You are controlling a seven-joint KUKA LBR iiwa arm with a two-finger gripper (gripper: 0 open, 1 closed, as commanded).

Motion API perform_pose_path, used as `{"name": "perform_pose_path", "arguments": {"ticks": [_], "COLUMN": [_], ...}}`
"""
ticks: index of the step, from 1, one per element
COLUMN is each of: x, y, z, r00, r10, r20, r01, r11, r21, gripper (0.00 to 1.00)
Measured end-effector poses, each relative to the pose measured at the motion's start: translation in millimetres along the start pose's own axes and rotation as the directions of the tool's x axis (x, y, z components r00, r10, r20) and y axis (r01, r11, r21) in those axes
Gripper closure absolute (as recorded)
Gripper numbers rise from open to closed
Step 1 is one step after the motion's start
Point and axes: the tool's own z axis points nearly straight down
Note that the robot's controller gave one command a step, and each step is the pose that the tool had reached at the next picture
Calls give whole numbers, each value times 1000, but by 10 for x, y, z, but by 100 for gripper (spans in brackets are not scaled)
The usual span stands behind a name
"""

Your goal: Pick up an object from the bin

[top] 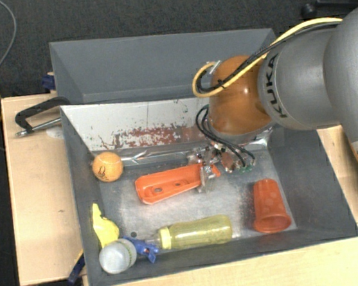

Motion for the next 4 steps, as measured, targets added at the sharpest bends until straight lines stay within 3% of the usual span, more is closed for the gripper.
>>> {"name": "perform_pose_path", "arguments": {"ticks": [1,2,3,4], "x": [0,-106,-103,-105], "y": [0,58,34,59], "z": [0,-294,-392,-781], "r00": [1000,1000,1000,1000], "r10": [0,10,9,-20], "r20": [0,5,7,4], "r01": [0,-10,-9,20], "r11": [1000,1000,1000,1000], "r21": [0,-1,0,-1], "gripper": [100,100,100,100]}}
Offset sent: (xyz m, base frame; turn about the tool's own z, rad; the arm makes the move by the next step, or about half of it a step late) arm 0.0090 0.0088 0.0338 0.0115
